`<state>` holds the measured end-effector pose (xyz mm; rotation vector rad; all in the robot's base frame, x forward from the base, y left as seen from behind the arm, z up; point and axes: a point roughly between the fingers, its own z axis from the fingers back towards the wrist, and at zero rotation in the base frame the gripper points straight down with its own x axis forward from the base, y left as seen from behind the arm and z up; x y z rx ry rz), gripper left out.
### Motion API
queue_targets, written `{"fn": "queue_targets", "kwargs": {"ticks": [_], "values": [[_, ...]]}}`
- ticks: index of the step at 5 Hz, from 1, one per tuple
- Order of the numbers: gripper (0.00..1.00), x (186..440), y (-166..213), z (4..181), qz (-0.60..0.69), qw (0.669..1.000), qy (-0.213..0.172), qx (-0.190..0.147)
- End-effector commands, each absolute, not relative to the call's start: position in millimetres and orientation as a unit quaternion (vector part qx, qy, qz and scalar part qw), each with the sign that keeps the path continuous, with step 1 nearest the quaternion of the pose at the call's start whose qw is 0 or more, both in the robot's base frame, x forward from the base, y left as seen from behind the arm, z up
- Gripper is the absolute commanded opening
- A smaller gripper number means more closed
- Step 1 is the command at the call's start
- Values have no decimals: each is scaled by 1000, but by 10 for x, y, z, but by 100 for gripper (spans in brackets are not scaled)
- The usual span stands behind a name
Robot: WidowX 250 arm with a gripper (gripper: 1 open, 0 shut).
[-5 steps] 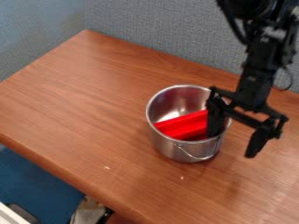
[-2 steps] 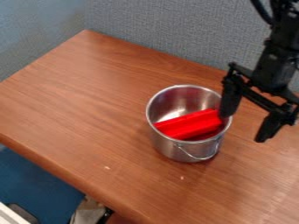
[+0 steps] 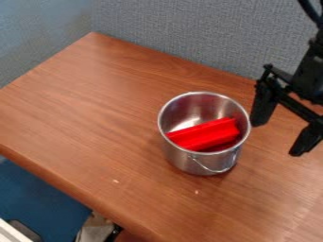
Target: Put the red object in the metal pot
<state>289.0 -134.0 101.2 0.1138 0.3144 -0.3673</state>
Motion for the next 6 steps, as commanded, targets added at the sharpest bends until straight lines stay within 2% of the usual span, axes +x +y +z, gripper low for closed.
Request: {"fn": "queue_targets", "kwargs": {"ticks": [1,2,3,4,6], "values": [[100,2915,-1342,1391,-198,973,105,49],[100,2931,-1290,1532,-204,973,96,49],[100,2925,-1159,1412,-184,977,98,44],[100,2863,-1004,1249,-164,980,106,41],[100,2681,-887,685,-199,974,106,25]]}}
